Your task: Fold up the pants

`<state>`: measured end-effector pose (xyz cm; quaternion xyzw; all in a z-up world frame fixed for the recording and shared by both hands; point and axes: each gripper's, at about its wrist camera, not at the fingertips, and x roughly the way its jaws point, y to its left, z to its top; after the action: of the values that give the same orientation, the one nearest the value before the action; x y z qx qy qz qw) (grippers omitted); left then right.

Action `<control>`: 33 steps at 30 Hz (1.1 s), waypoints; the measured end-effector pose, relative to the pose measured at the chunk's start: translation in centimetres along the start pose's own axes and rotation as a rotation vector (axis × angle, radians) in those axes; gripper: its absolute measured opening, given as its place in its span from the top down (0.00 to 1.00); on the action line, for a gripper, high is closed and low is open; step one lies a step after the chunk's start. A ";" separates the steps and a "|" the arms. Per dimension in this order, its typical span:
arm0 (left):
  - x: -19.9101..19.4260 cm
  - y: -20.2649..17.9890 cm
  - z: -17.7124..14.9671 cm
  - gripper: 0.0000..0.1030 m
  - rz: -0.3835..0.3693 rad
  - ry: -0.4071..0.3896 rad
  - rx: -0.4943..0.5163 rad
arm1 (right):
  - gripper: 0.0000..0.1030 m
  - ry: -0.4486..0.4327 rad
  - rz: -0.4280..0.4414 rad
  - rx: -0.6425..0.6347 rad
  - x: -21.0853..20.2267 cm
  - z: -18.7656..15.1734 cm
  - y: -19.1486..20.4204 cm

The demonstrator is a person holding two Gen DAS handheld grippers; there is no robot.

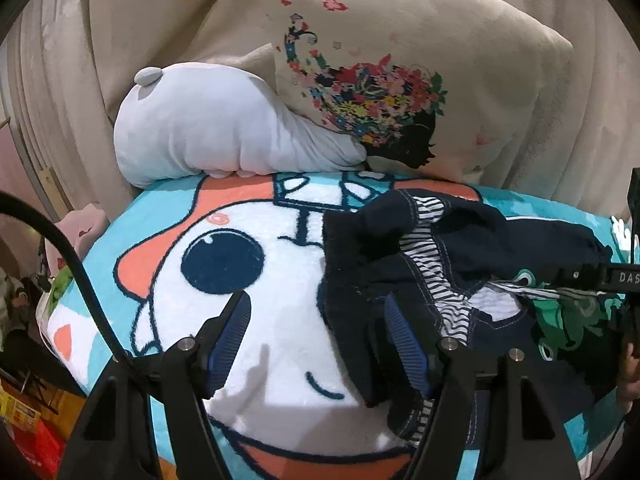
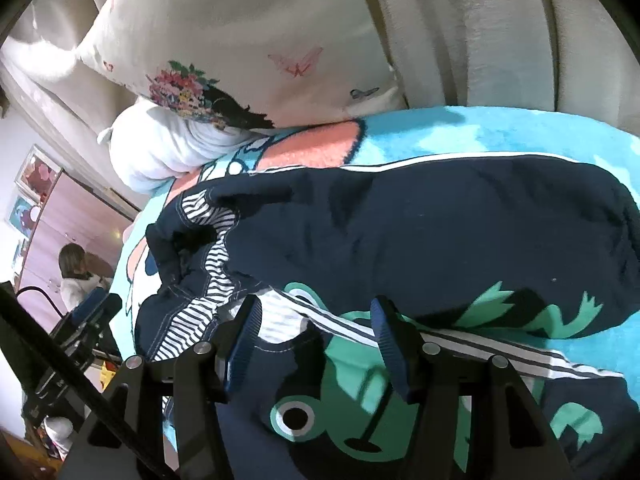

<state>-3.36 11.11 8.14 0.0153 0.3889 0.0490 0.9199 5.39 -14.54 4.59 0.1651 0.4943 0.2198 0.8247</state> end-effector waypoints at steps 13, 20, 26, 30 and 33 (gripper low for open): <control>0.5 -1.8 0.3 0.33 0.001 0.017 0.037 | 0.38 -0.045 -0.010 0.024 -2.1 0.2 -1.9; 1.4 -2.0 3.7 0.33 -0.105 0.009 0.096 | 0.38 -0.092 -0.125 -0.045 -4.1 2.4 -3.1; 5.7 -2.7 8.4 0.29 -0.227 0.061 0.172 | 0.31 -0.137 -0.222 -0.126 -4.9 6.4 -5.1; 9.2 -4.8 9.7 0.29 -0.308 0.138 0.268 | 0.31 -0.064 -0.224 -0.195 -2.8 8.4 -5.9; 11.4 -6.5 9.9 0.29 -0.339 0.200 0.349 | 0.31 0.020 -0.255 -0.290 -0.4 9.3 -5.6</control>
<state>12.16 5.89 6.51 0.1036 0.4775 -0.1726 0.8553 14.60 -20.05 6.39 -0.0217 0.4823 0.1843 0.8561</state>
